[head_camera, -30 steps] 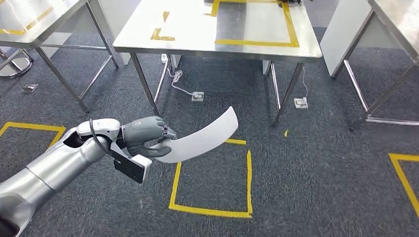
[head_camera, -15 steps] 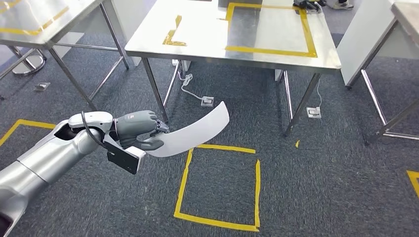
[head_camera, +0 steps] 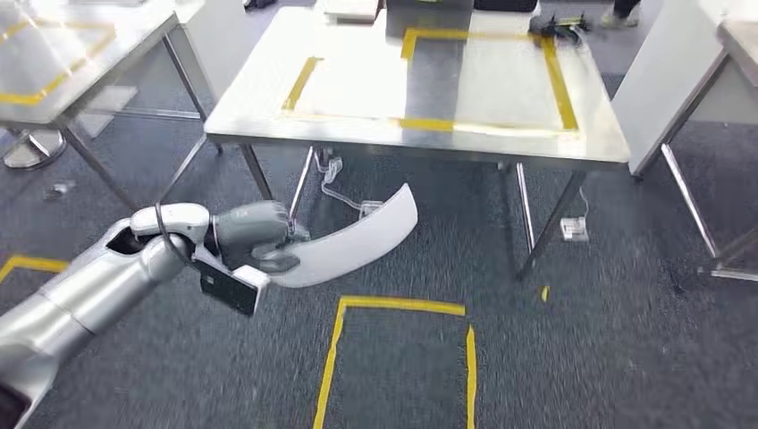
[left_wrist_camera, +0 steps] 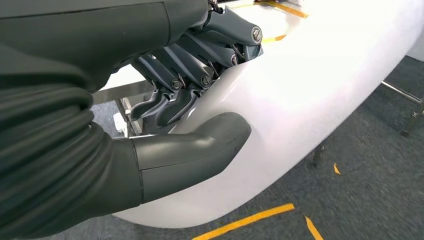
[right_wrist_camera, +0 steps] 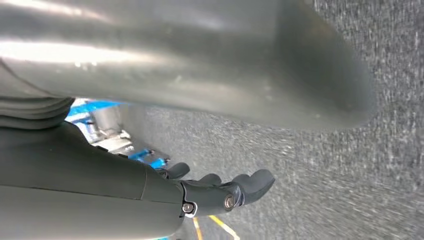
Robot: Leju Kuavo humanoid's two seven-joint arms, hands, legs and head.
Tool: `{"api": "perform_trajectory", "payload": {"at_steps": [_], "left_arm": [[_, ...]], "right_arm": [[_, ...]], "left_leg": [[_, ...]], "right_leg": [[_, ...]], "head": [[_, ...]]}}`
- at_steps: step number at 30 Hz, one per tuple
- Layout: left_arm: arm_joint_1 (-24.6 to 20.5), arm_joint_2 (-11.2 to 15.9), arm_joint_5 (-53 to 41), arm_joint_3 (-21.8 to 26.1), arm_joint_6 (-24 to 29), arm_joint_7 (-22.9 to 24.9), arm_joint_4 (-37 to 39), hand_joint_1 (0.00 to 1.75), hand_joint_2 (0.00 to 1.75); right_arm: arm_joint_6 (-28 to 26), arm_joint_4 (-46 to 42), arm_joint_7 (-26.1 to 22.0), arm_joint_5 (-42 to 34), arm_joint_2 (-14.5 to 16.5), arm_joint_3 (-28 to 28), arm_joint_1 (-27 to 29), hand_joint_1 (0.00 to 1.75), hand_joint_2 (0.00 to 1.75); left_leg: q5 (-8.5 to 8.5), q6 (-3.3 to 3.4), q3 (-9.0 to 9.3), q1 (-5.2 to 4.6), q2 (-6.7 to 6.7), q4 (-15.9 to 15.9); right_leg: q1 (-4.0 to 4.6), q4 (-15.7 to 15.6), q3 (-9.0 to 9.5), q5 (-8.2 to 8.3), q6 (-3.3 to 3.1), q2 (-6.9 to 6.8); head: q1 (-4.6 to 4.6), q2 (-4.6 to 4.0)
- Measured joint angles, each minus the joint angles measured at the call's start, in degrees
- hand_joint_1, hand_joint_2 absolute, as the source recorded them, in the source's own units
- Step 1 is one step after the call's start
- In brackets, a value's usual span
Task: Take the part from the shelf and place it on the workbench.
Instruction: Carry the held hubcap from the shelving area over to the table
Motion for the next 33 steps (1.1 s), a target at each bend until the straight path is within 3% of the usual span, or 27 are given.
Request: {"api": "perform_trajectory", "payload": {"at_steps": [1,3,5,6,8,9,10,11,12,14,15,16,18,20,23,24,25,26,28,29,30,33], "left_arm": [[0.0,-0.1,0.0,0.0,0.2,0.0,0.1,1.75,1.75],[-0.1,-0.3,-0.1,0.1,0.4,0.0,0.0,1.75,1.75],[-0.1,-0.8,-0.1,0.1,0.7,-0.1,0.0,1.75,1.75],[0.1,-1.0,-0.2,0.1,0.8,0.0,0.1,1.75,1.75],[0.8,-1.6,-0.6,0.1,1.3,0.0,0.3,1.75,1.75],[1.2,-1.8,-0.7,0.1,1.6,0.0,0.4,1.75,1.75],[1.5,-1.9,-0.9,0.1,1.8,0.0,0.5,1.75,1.75],[1.6,-2.0,-1.1,0.1,2.1,0.0,0.6,1.75,1.75],[1.7,-2.0,-1.3,0.1,2.3,0.0,0.7,1.75,1.75],[1.8,-2.1,-1.6,0.1,2.5,0.0,1.0,1.75,1.75],[1.8,-2.2,-1.7,0.1,2.6,0.0,1.1,1.75,1.75],[1.8,-2.2,-1.8,0.1,2.6,0.0,1.2,1.75,1.75],[1.6,-2.1,-1.9,0.4,2.7,0.0,1.2,1.75,1.75],[1.4,-2.0,-1.9,0.7,2.7,0.0,1.2,1.75,1.75],[1.6,-1.8,-2.0,0.8,2.7,0.0,1.2,1.75,1.75],[1.7,-1.6,-2.2,0.8,2.7,0.0,1.2,1.75,1.75],[1.7,-1.4,-2.5,0.8,2.8,0.0,1.2,1.75,1.75],[1.8,-1.1,-2.9,1.0,3.2,0.0,1.2,1.75,1.75],[1.9,-0.7,-4.4,1.9,5.4,0.0,1.2,1.75,1.75],[2.0,-0.7,-5.5,2.6,6.8,0.0,1.2,1.75,1.75],[2.1,-0.7,-6.5,3.4,8.1,0.1,1.1,1.75,1.75],[2.8,-0.4,-8.4,5.5,9.7,0.3,-0.1,1.75,1.75]], "right_arm": [[-0.2,0.1,0.0,0.0,0.1,0.0,-0.1,0.00,0.00],[-0.7,0.1,1.0,-0.1,0.2,0.0,-0.3,0.00,0.00],[-1.0,0.1,1.9,-0.2,0.2,0.0,-0.6,0.00,0.00],[-1.2,0.1,1.8,-0.2,0.2,0.0,-0.6,0.00,0.00],[-1.4,0.1,0.6,-0.4,0.2,0.0,-0.6,0.00,0.00],[-1.5,0.1,0.2,-0.5,0.2,0.0,-0.5,0.00,0.00],[-1.5,0.1,-0.1,-0.6,0.3,0.0,-0.4,0.00,0.00],[-1.5,0.1,-0.2,-0.6,0.4,0.0,-0.3,0.00,0.00],[-1.5,0.1,-0.2,-0.7,0.4,0.0,-0.1,0.00,0.00],[-1.5,0.2,-0.6,-0.8,0.7,-0.1,0.4,0.00,0.00],[-1.5,0.2,-0.9,-0.8,0.8,-0.1,0.5,0.00,0.00],[-1.5,0.2,-1.0,-0.8,1.0,-0.2,0.5,0.00,0.00],[-1.5,0.3,-0.7,-0.8,1.1,-0.2,0.2,0.00,0.00],[-1.6,0.3,-0.4,-0.8,1.1,-0.2,0.1,0.00,0.00],[-1.5,0.3,-0.7,-0.8,1.1,-0.2,-0.1,0.00,0.00],[-1.5,0.3,-0.7,-0.8,1.1,-0.2,-0.1,0.00,0.00],[-1.4,0.3,-0.7,-0.8,1.1,-0.2,-0.1,0.00,0.00],[-1.3,0.3,-0.7,-0.8,1.1,-0.2,-0.1,0.00,0.00],[-1.2,0.3,-0.7,-0.9,1.3,-0.3,-0.1,0.00,0.00],[-1.3,0.3,-0.7,-1.0,1.5,-0.3,-0.1,0.00,0.00],[-1.4,0.3,-0.8,-1.1,1.6,-0.4,-0.1,0.00,0.00],[-1.3,0.3,-0.8,-1.2,1.7,-0.4,0.0,0.00,0.00]], "left_leg": [[1.03,0.27,0.51,-0.05,-0.23,-1.0],[-0.11,0.78,2.59,0.26,-0.50,-1.1],[-1.56,1.36,5.09,0.44,-0.53,-1.6],[-2.50,1.57,6.26,0.48,-0.60,-1.8],[-4.71,1.67,8.65,0.50,-0.82,-2.0],[-5.91,1.63,10.00,0.50,-0.98,-2.0],[-7.13,1.56,11.41,0.50,-1.11,-1.9],[-8.37,1.49,12.87,0.49,-1.20,-1.8],[-9.66,1.39,14.00,0.46,-1.22,-1.7],[-12.14,0.94,15.63,0.28,-1.47,-0.7],[-13.23,0.60,15.88,0.21,-1.63,-0.2],[-13.97,0.24,16.29,0.18,-1.80,0.4],[-14.75,-0.34,16.50,0.30,-1.67,1.1],[-15.80,-0.94,15.21,0.50,-0.87,4.4],[-20.10,-1.82,8.88,0.99,0.06,14.6],[-20.66,-1.88,7.09,1.10,0.11,16.6],[-19.90,-1.81,6.18,1.15,0.12,16.6],[-17.71,-1.59,6.26,1.11,0.12,14.5],[-11.81,-0.83,8.20,0.71,0.24,6.6],[-10.10,-0.47,9.15,0.43,0.33,3.1],[-9.15,-0.15,9.81,0.21,0.41,1.1],[-8.66,-0.34,10.40,0.24,0.29,0.2]], "right_leg": [[0.15,-0.1,1.08,0.06,0.27,0.10],[0.26,2.3,1.10,2.22,0.78,0.07],[0.28,9.3,-2.92,4.42,1.16,-0.09],[0.30,12.6,-5.58,3.77,1.21,-0.17],[0.40,15.8,-10.72,-1.52,1.31,-0.23],[0.40,15.6,-12.80,-4.79,1.36,-0.23],[0.37,14.5,-14.47,-6.87,1.41,-0.23],[0.29,12.6,-15.79,-6.53,1.48,-0.23],[0.16,9.8,-16.88,-3.09,1.59,-0.23],[0.01,4.4,-18.62,8.58,1.63,-0.53],[0.06,3.0,-19.03,12.99,1.42,-0.67],[0.18,2.5,-19.20,15.04,1.04,-0.86],[0.27,2.7,-18.38,14.89,0.02,-0.88],[0.19,2.5,-17.28,14.22,-0.82,-0.89],[0.29,2.3,-15.84,12.93,-1.26,-0.88],[0.35,2.4,-15.36,12.48,-1.26,-0.85],[0.40,2.4,-14.84,12.06,-1.23,-0.80],[0.45,2.4,-14.29,11.65,-1.19,-0.74],[0.48,2.4,-13.39,11.03,-1.00,-0.66],[0.51,2.3,-13.18,10.82,-0.83,-0.65],[0.53,2.3,-13.12,10.66,-0.60,-0.65],[0.77,2.4,-13.15,10.23,-0.39,-0.71]], "head": [[0.02,0.00],[0.05,0.00],[0.15,0.00],[0.27,0.00],[0.39,0.00],[0.44,0.00],[0.46,0.00],[0.49,0.00],[0.50,0.00],[0.48,0.00],[0.43,0.00],[0.40,0.00],[0.34,0.00],[0.26,0.00],[0.20,0.00],[0.19,0.00],[0.19,0.00],[0.19,0.00],[0.21,0.00],[0.18,0.00],[0.17,0.00],[0.15,0.00]]}}
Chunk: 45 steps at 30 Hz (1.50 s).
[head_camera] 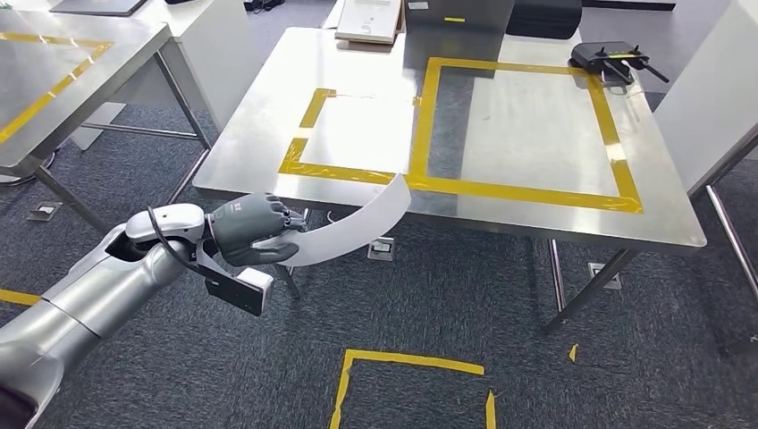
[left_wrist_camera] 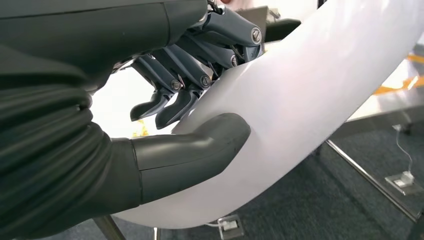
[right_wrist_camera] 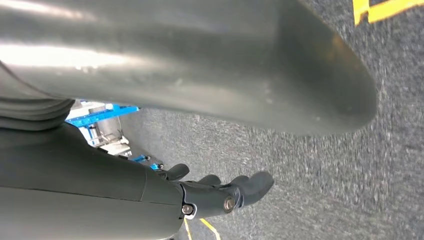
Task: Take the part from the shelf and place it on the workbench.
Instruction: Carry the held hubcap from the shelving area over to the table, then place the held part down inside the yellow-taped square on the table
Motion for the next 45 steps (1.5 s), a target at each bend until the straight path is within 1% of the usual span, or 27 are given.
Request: {"api": "perform_trajectory", "payload": {"at_steps": [1,2,6,10,13,16,18,22,27,30,33,38,45], "left_arm": [[0.1,0.3,-0.3,0.8,0.0,0.0,-0.7,1.75,1.75],[0.1,0.7,-0.6,1.7,0.0,0.1,-1.5,1.75,1.75],[-0.8,2.6,-1.1,4.6,-2.3,0.3,-4.2,1.75,1.75],[-4.7,4.4,-0.5,6.2,-7.4,0.9,-5.2,1.75,1.75],[-6.8,5.1,-0.4,7.1,-8.2,1.0,-5.4,1.75,1.75],[-7.9,5.3,-1.3,7.5,-7.8,1.8,-5.5,1.75,1.75],[-9.0,5.4,-1.7,7.6,-8.5,2.4,-5.6,1.75,1.75],[-12.6,5.4,-1.9,7.6,-12.3,4.2,-5.7,1.75,1.75],[-17.4,5.3,-1.4,7.2,-15.9,4.9,-5.6,1.75,1.75],[-19.6,5.3,-0.4,7.0,-17.6,5.1,-5.4,1.75,1.75],[-20.7,5.3,0.0,6.9,-18.0,5.1,-5.2,1.75,1.75],[-21.3,5.3,0.3,6.8,-17.8,5.4,-5.1,1.75,1.75],[-23.1,5.6,2.4,5.0,-17.4,6.6,-4.6,1.75,1.75]], "right_arm": [[0.2,0.0,0.0,0.0,0.0,0.0,0.1,0.00,0.00],[0.5,0.0,0.0,0.0,-0.1,0.0,0.1,0.00,0.00],[0.9,0.0,0.1,0.3,-0.7,0.0,0.1,0.00,0.00],[0.8,0.0,0.1,0.1,-1.2,-0.1,0.1,0.00,0.00],[0.8,0.0,0.1,0.0,-1.2,-0.3,0.2,0.00,0.00],[0.7,0.0,0.1,0.0,-1.2,-0.7,0.2,0.00,0.00],[0.7,0.0,0.1,0.0,-1.2,-0.8,0.2,0.00,0.00],[0.7,0.0,0.1,0.5,-1.5,-0.9,0.2,0.00,0.00],[0.8,0.0,0.1,0.7,-1.9,-0.9,0.1,0.00,0.00],[0.8,0.0,0.1,0.9,-2.0,-0.9,0.0,0.00,0.00],[0.9,0.0,0.1,1.0,-2.0,-0.9,-0.1,0.00,0.00],[0.8,0.0,0.1,1.0,-2.0,-0.9,-0.2,0.00,0.00],[0.8,0.0,0.1,1.2,-2.0,-0.9,-0.3,0.00,0.00]], "left_leg": [[0.06,-0.15,0.00,0.05,-0.06,0.0],[0.00,-0.11,-0.05,0.03,-0.08,0.1],[-0.10,0.27,-0.13,0.01,-0.09,0.2],[-0.04,0.56,-0.26,0.00,-0.09,0.3],[0.04,0.68,-0.26,-0.02,-0.08,0.4],[0.11,0.76,-0.27,-0.02,-0.09,0.4],[0.17,0.80,-0.28,0.00,-0.08,0.4],[0.25,0.79,-0.30,0.02,-0.07,0.4],[0.29,0.76,-0.30,0.06,-0.06,0.4],[0.29,0.76,-0.30,0.07,-0.06,0.4],[0.29,0.76,-0.29,0.08,-0.05,0.4],[0.29,0.75,-0.29,0.09,-0.06,0.4],[0.30,0.75,-0.30,0.09,-0.06,0.4]], "right_leg": [[0.05,0.0,0.03,-0.04,-0.06,-0.02],[0.04,-0.1,0.06,0.03,-0.02,-0.03],[0.04,-0.4,0.23,0.11,0.31,-0.03],[0.03,-0.5,0.24,0.30,0.67,-0.05],[0.00,-0.5,0.25,0.41,0.84,-0.05],[-0.04,-0.5,0.25,0.48,0.94,-0.07],[-0.05,-0.5,0.24,0.53,0.99,-0.07],[-0.06,-0.5,0.21,0.61,1.06,-0.07],[-0.06,-0.5,0.21,0.64,1.05,-0.07],[-0.06,-0.5,0.21,0.64,1.05,-0.07],[-0.06,-0.5,0.21,0.64,1.05,-0.07],[-0.06,-0.5,0.21,0.64,1.05,-0.07],[-0.06,-0.5,0.21,0.65,1.04,-0.07]], "head": [[0.00,0.00],[-0.01,0.00],[0.02,0.00],[0.00,0.00],[-0.01,0.00],[-0.01,0.00],[-0.01,0.00],[-0.01,0.00],[0.00,0.00],[-0.01,0.00],[-0.01,0.00],[-0.01,0.00],[-0.01,0.00]]}}
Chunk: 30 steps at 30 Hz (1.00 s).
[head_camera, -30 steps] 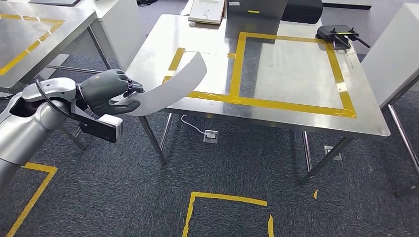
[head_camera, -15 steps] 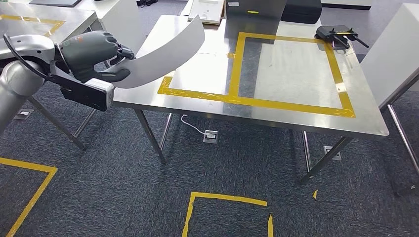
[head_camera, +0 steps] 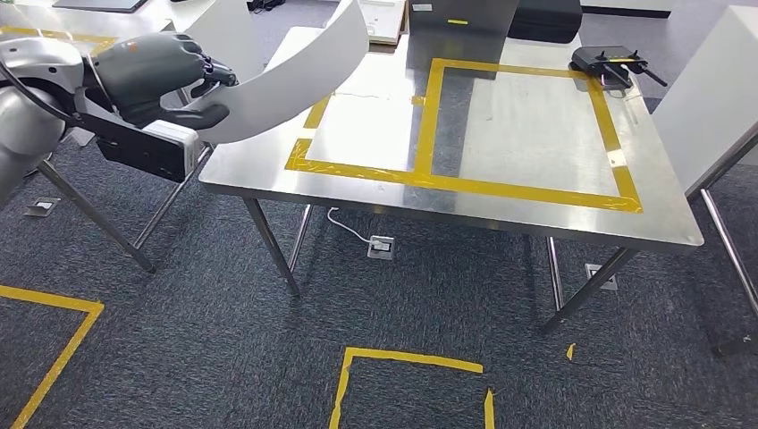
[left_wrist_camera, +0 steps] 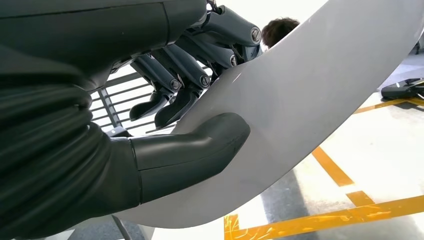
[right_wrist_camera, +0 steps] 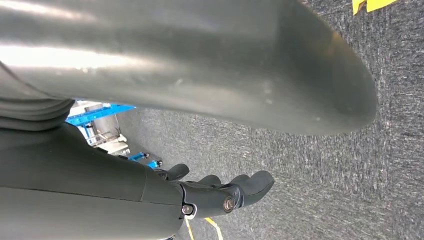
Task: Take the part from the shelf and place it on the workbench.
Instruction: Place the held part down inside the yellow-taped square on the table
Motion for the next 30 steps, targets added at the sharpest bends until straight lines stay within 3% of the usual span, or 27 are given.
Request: {"api": "perform_trajectory", "payload": {"at_steps": [4,6,7,9,11,12,15,17,19,21,23,25,26,27,28,30], "left_arm": [[-1.0,0.4,1.4,-1.4,0.4,0.7,0.1,1.75,1.75],[-1.6,0.5,1.7,-2.0,0.7,0.8,0.1,1.75,1.75],[-1.9,0.5,1.8,-2.2,0.9,0.8,0.1,1.75,1.75],[-2.0,0.4,2.0,-2.7,1.2,1.0,0.2,1.75,1.75],[-1.8,0.4,2.0,-3.3,1.5,1.2,0.4,1.75,1.75],[-1.7,0.4,2.0,-3.6,1.6,1.2,0.4,1.75,1.75],[-1.7,0.2,2.0,-4.3,2.3,1.2,0.7,1.75,1.75],[-1.8,0.2,2.0,-4.4,2.9,1.2,0.9,1.75,1.75],[-1.8,0.2,1.9,-4.6,3.4,1.1,1.1,1.75,1.75],[-1.7,0.3,1.9,-4.7,3.8,1.0,1.2,1.75,1.75],[-1.6,0.5,1.9,-4.8,4.1,1.0,1.4,1.75,1.75],[-1.2,0.6,1.9,-4.9,4.3,1.0,1.6,1.75,1.75],[-0.9,0.6,1.9,-5.1,4.3,1.0,1.7,1.75,1.75],[-0.6,0.7,1.8,-5.1,4.3,1.0,1.8,1.75,1.75],[-0.4,0.8,1.8,-5.2,4.4,1.0,1.9,1.75,1.75],[-0.3,1.0,1.8,-5.2,4.7,1.0,2.0,1.75,1.75]], "right_arm": [[-0.1,0.0,0.0,0.2,-0.1,0.0,-0.2,0.00,0.00],[-0.3,0.0,0.0,0.2,-0.2,0.0,-0.3,0.00,0.00],[-0.4,0.0,0.0,0.1,-0.2,0.0,-0.3,0.00,0.00],[-0.6,0.0,0.0,0.1,-0.3,0.0,-0.3,0.00,0.00],[-0.8,0.0,0.1,0.0,-0.3,-0.1,-0.2,0.00,0.00],[-0.9,0.0,0.1,0.0,-0.3,-0.1,-0.2,0.00,0.00],[-0.9,0.1,0.1,0.0,-0.2,-0.1,-0.2,0.00,0.00],[-1.0,0.2,0.0,0.0,0.0,-0.1,-0.2,0.00,0.00],[-1.0,0.2,0.1,0.0,0.0,-0.1,-0.2,0.00,0.00],[-1.0,0.2,0.2,0.1,0.0,-0.1,-0.2,0.00,0.00],[-1.0,0.2,0.2,0.1,0.0,-0.1,-0.2,0.00,0.00],[-1.0,0.2,0.2,0.1,0.0,-0.1,-0.1,0.00,0.00],[-1.0,0.2,0.2,0.1,0.0,-0.1,-0.1,0.00,0.00],[-1.0,0.2,0.2,0.1,0.0,-0.1,-0.1,0.00,0.00],[-1.0,0.2,0.2,0.1,0.0,-0.1,0.0,0.00,0.00],[-1.0,0.2,0.1,0.2,0.1,-0.1,0.0,0.00,0.00]], "left_leg": [[0.09,0.63,0.19,-0.12,-0.03,-0.4],[0.62,1.13,0.88,0.24,0.08,-1.6],[0.89,1.26,1.18,0.49,0.15,-2.2],[0.83,1.44,1.25,0.65,0.19,-2.5],[0.53,1.25,1.21,0.82,0.13,-2.2],[0.34,0.96,1.21,1.01,0.10,-2.0],[-1.00,-0.63,0.86,1.66,0.07,0.0],[-2.04,-1.58,0.41,1.66,-0.11,1.1],[-2.52,-2.09,0.42,1.67,-0.36,1.2],[-3.07,-2.60,0.27,1.81,-0.19,2.1],[-5.12,-3.03,-2.30,1.89,0.13,7.1],[-7.52,-3.16,-7.19,1.89,0.22,14.9],[-7.51,-3.04,-9.18,1.88,0.22,17.4],[-6.34,-2.81,-10.21,1.84,0.21,17.8],[-3.99,-2.47,-10.02,1.76,0.20,15.7],[1.52,-1.58,-7.33,1.35,0.18,7.7]], "right_leg": [[-0.05,-0.5,0.16,0.20,0.56,-0.04],[0.02,0.5,-0.21,-0.56,0.93,0.04],[0.03,2.6,-1.15,-1.79,1.07,0.10],[-0.32,10.0,-4.75,-5.21,1.49,0.18],[-0.81,15.5,-7.79,-6.62,2.05,0.17],[-1.08,15.3,-7.85,-5.77,2.35,0.16],[-1.94,5.1,-2.90,-1.13,3.42,0.28],[-1.99,1.7,-1.05,-0.94,2.78,0.56],[-1.81,2.1,-0.95,-1.49,1.39,0.63],[-1.88,2.0,-0.43,-1.84,0.50,0.53],[-1.87,1.9,0.40,-2.35,-0.23,0.47],[-1.70,1.9,1.32,-3.12,-0.59,0.45],[-1.61,1.8,1.87,-3.60,-0.66,0.44],[-1.53,1.8,2.49,-4.11,-0.69,0.46],[-1.47,1.8,3.20,-4.65,-0.66,0.49],[-1.42,1.6,4.55,-5.76,-0.40,0.56]], "head": [[-0.02,0.00],[0.04,0.00],[0.10,0.00],[0.20,0.00],[0.20,0.00],[0.20,0.00],[0.27,0.00],[0.32,0.00],[0.29,0.00],[0.22,0.00],[0.11,0.00],[0.09,0.00],[0.09,0.00],[0.09,0.00],[0.10,0.00],[0.11,0.00]]}}
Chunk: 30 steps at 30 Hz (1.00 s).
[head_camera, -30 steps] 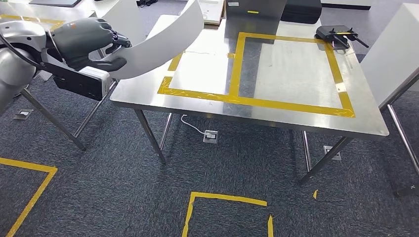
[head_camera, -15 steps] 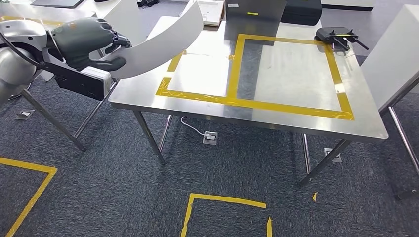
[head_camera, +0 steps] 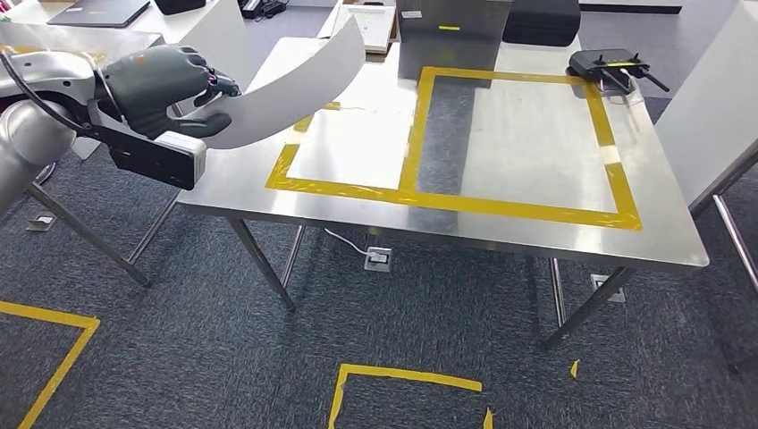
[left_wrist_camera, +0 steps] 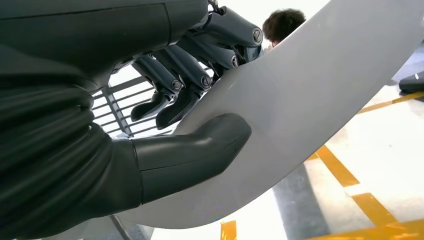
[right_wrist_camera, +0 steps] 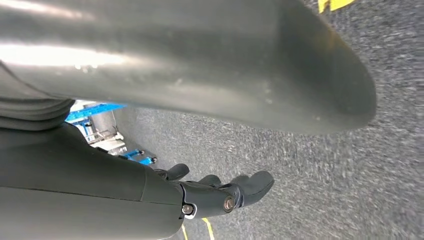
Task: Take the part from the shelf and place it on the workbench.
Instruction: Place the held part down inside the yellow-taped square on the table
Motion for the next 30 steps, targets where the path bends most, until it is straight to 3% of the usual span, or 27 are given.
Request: {"api": "perform_trajectory", "payload": {"at_steps": [2,4,6,8,10,12,13,16,19,20,21,23,25,26,28,29,30], "left_arm": [[0.1,0.3,0.0,0.0,0.3,-0.2,0.1,1.75,1.75],[0.2,0.4,-0.1,0.0,0.5,-0.4,0.2,1.75,1.75],[0.4,0.5,-0.2,0.1,0.7,-0.4,0.1,1.75,1.75],[0.4,0.5,-0.2,0.1,0.8,-0.5,0.0,1.75,1.75],[0.6,0.5,-0.2,0.1,0.8,-0.5,0.0,1.75,1.75],[1.1,0.4,-0.2,0.1,0.8,-0.5,0.0,1.75,1.75],[1.3,0.4,-0.2,0.1,0.8,-0.5,0.0,1.75,1.75],[1.3,0.4,-0.2,0.1,0.8,-0.5,0.0,1.75,1.75],[1.3,0.4,-0.2,0.1,0.8,-0.5,0.0,1.75,1.75],[1.3,0.4,-0.2,0.1,0.8,-0.5,0.0,1.75,1.75],[1.4,0.4,-0.2,0.1,0.8,-0.5,0.1,1.75,1.75],[1.2,0.5,-0.4,0.2,0.8,-0.5,0.2,1.75,1.75],[0.8,0.7,-0.6,0.3,0.6,-0.6,0.2,1.75,1.75],[0.6,0.7,-0.6,0.3,0.3,-0.6,0.2,1.75,1.75],[0.6,1.0,-0.5,0.3,-0.3,-0.5,0.2,1.75,1.75],[0.6,1.1,-0.4,0.3,-0.7,-0.4,0.2,1.75,1.75],[0.6,1.3,-0.4,0.3,-0.9,-0.4,0.2,1.75,1.75]], "right_arm": [[0.0,0.0,-0.2,0.1,0.1,0.0,0.0,0.00,0.00],[0.0,0.1,-0.4,0.1,0.1,0.0,-0.1,0.00,0.00],[0.0,0.1,-0.2,0.0,0.2,0.0,-0.2,0.00,0.00],[-0.1,0.1,-0.2,0.0,0.3,0.0,-0.3,0.00,0.00],[-0.1,0.1,-0.4,0.0,0.3,0.0,-0.3,0.00,0.00],[-0.1,0.1,-0.4,0.0,0.3,0.0,-0.1,0.00,0.00],[-0.1,0.1,-0.4,0.0,0.3,0.0,-0.1,0.00,0.00],[-0.1,0.1,-0.4,0.0,0.3,0.0,-0.1,0.00,0.00],[-0.1,0.1,-0.4,0.0,0.3,0.0,-0.1,0.00,0.00],[-0.1,0.1,-0.4,0.0,0.3,0.0,0.0,0.00,0.00],[-0.1,0.1,-0.5,0.0,0.3,0.0,0.1,0.00,0.00],[0.0,0.1,-0.6,0.0,0.3,0.0,0.2,0.00,0.00],[0.0,0.1,-0.6,0.0,0.2,0.0,0.1,0.00,0.00],[0.1,0.1,-0.6,0.0,0.2,0.0,0.1,0.00,0.00],[0.2,0.1,-0.6,0.0,0.2,0.0,0.1,0.00,0.00],[0.3,0.1,-0.6,0.0,0.2,0.0,0.2,0.00,0.00],[0.3,0.1,-0.6,0.1,0.2,0.0,0.2,0.00,0.00]], "left_leg": [[2.04,0.60,2.44,-0.58,-0.03,-5.7],[1.29,0.95,3.47,-0.83,-0.15,-7.2],[0.70,1.50,4.87,-0.64,-0.28,-8.1],[-0.06,2.11,6.48,-0.51,-0.31,-8.7],[-1.16,2.49,7.68,-0.58,-0.36,-8.7],[-2.39,2.53,9.05,-0.62,-0.50,-8.7],[-3.07,2.47,9.86,-0.63,-0.55,-8.6],[-4.41,2.28,11.46,-0.63,-0.59,-8.4],[-4.56,2.24,11.65,-0.63,-0.58,-8.4],[-4.91,2.13,11.79,-0.65,-0.58,-8.3],[-5.35,1.98,12.04,-0.69,-0.63,-8.1],[-6.71,0.89,12.60,-0.69,-0.71,-7.1],[-7.84,-0.28,10.95,-0.44,-0.53,-3.0],[-8.65,-0.56,8.89,-0.25,-0.37,0.4],[-11.01,-0.98,4.00,0.15,-0.27,6.6],[-11.57,-1.12,2.33,0.32,-0.24,7.8],[-10.88,-1.26,1.59,0.48,-0.20,7.1]], "right_leg": [[-0.01,-0.6,0.78,-0.80,0.61,0.08],[0.03,-1.0,1.52,-0.62,1.37,0.05],[0.03,0.6,1.41,0.13,1.81,-0.11],[0.10,5.8,-1.61,-0.21,2.00,-0.21],[0.40,12.3,-6.58,-2.90,2.10,-0.24],[0.63,14.3,-10.17,-4.78,2.17,-0.24],[0.65,12.6,-10.70,-3.80,2.16,-0.25],[0.65,6.5,-10.05,0.79,2.04,-0.27],[0.65,5.6,-9.82,1.65,2.03,-0.28],[0.68,3.7,-9.59,3.79,1.89,-0.30],[0.79,2.0,-9.37,5.59,1.71,-0.33],[0.90,-1.4,-7.85,8.36,0.52,-0.40],[0.84,-1.7,-6.09,7.23,-0.59,-0.41],[0.81,-1.7,-5.52,6.76,-0.74,-0.41],[0.69,-1.7,-4.40,5.73,-0.76,-0.40],[0.57,-1.7,-3.71,5.18,-0.65,-0.38],[0.41,-1.7,-2.93,4.59,-0.48,-0.36]], "head": [[-0.01,0.00],[-0.02,0.00],[0.03,0.00],[0.06,0.00],[0.11,0.00],[0.18,0.00],[0.19,0.00],[0.22,0.00],[0.21,0.00],[0.21,0.00],[0.20,0.00],[0.17,0.00],[0.10,0.00],[0.07,0.00],[0.05,0.00],[0.05,0.00],[0.04,0.00]]}}
